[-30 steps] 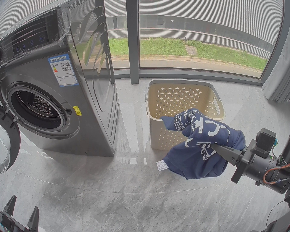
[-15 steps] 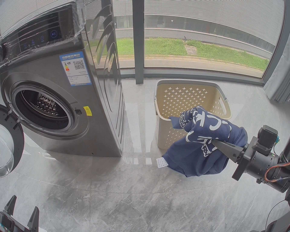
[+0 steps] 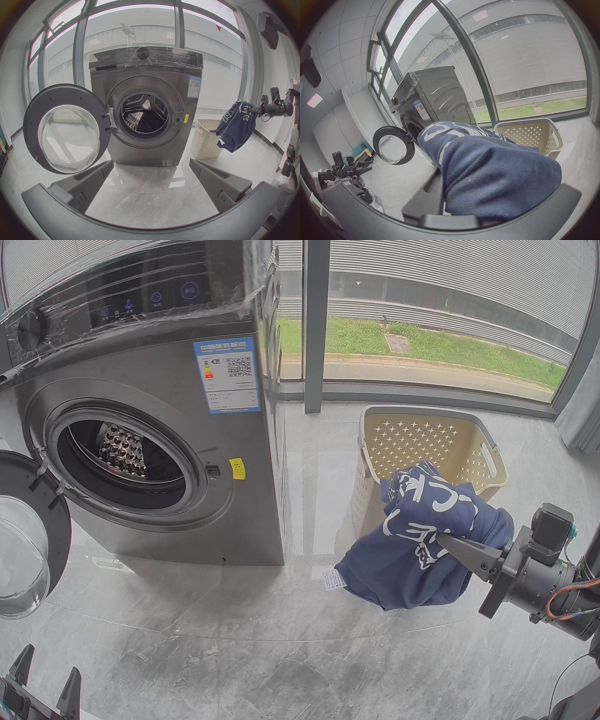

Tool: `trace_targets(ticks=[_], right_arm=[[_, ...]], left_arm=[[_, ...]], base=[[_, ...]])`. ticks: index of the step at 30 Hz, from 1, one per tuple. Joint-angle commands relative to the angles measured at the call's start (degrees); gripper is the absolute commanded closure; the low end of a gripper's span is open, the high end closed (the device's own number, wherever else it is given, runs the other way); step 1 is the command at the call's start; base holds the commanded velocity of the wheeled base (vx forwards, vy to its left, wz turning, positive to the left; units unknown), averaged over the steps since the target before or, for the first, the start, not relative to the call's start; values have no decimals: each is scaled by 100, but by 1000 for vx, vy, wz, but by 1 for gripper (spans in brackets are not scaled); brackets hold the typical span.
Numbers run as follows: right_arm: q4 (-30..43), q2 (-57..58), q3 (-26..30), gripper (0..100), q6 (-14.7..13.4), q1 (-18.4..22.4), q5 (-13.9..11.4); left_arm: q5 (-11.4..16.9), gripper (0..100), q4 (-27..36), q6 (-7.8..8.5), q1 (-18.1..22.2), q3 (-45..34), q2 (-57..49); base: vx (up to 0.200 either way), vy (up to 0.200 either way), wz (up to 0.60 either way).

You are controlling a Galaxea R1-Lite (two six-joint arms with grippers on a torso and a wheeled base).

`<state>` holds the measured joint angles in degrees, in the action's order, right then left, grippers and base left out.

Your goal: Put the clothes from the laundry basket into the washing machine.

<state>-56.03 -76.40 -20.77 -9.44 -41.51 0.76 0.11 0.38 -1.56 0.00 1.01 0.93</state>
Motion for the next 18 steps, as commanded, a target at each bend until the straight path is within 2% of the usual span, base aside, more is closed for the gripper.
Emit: trace_targets(ticks=[1,13,18], right_arm=[[-13,2,3,100,-6,-59,-40],[-40,2,-32,100,-6,-94,-49],[-40,-15,-32,100,-6,-94,-40]], left_arm=[[-2,0,6,-2,0,-84,-66],[-2,0,-3,-2,0,-84,-66],[-2,0,-3,-2,0,-84,-66]], base=[[0,200,0],[0,200,0],[0,0,0]])
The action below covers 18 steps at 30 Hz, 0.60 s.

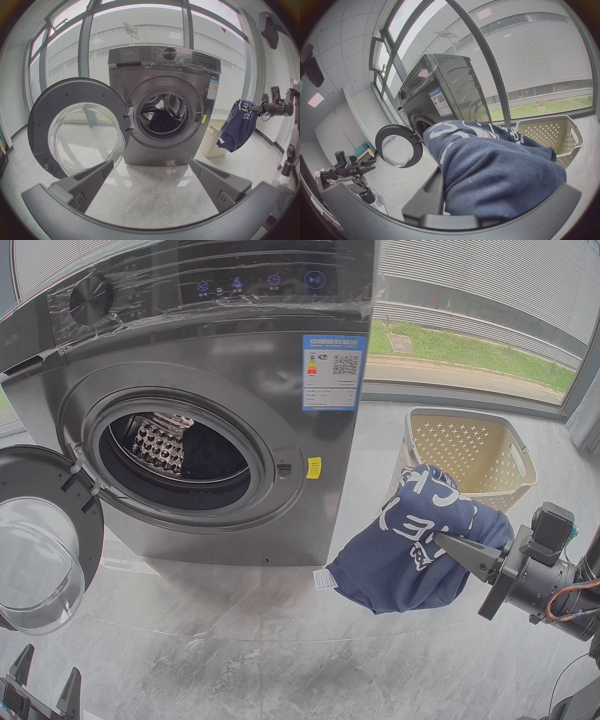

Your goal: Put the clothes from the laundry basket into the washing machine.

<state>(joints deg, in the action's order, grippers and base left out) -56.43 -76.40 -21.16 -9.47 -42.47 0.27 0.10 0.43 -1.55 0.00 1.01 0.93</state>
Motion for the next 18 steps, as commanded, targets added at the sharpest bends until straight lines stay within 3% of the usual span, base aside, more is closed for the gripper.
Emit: trace_targets(ticks=[1,4,12,18], right_arm=[[0,-15,-2,100,-2,2,8],[0,-15,-2,100,-2,28,8],[0,-59,-55,100,-20,116,61],[36,-147,-186,100,-28,468,131]], left_arm=[[-1,0,1,5,0,-84,-66],[-1,0,1,5,0,-84,-66],[-1,0,1,5,0,-84,-66],[-1,0,1,5,0,-84,-66]], base=[[0,0,0],[0,0,0],[-200,0,0],[-200,0,0]])
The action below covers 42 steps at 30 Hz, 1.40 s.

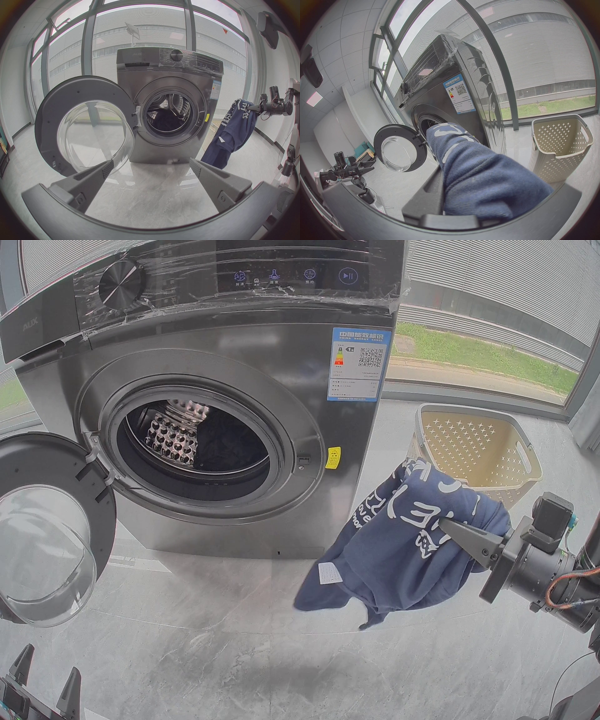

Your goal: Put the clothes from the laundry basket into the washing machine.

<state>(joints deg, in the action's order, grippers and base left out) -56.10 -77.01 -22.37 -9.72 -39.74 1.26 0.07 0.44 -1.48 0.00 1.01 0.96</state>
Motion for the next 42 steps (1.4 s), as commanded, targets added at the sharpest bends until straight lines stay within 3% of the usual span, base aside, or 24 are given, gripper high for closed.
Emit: trace_targets(ticks=[1,6,14,42], right_arm=[[-6,-121,-75,100,-13,265,50],[-41,-245,-118,100,-13,494,103],[47,-236,-294,100,-74,582,472],[38,-236,-338,100,-83,705,472]], left_arm=[[1,0,0,-2,0,-84,-70],[1,0,0,-2,0,-84,-70],[1,0,0,-11,0,-84,-70],[1,0,0,-2,0,-84,-70]], base=[[-200,0,0],[-200,0,0],[-25,0,0],[0,186,0]])
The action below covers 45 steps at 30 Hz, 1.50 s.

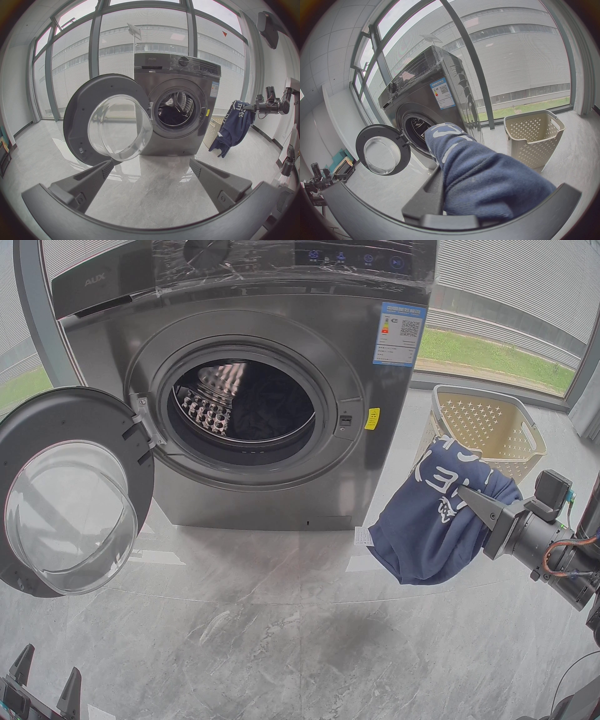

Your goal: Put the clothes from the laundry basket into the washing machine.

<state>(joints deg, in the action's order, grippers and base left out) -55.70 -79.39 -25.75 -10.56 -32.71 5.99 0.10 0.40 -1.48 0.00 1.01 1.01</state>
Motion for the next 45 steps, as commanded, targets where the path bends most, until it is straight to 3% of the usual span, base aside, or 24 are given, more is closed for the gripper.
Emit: trace_targets(ticks=[1,25,34,45], right_arm=[[-2,2,-1,100,1,1,-1],[-2,2,70,100,1,-52,-45],[-2,2,79,100,1,-52,-45],[-2,2,87,100,1,-52,-54]], left_arm=[[-1,0,4,-2,0,-84,-75],[-1,0,4,-11,0,-84,-75],[-1,0,4,-11,0,-84,-75],[-1,0,4,-11,0,-84,-75]], base=[[0,200,0],[0,25,0],[0,200,0],[0,0,0]])
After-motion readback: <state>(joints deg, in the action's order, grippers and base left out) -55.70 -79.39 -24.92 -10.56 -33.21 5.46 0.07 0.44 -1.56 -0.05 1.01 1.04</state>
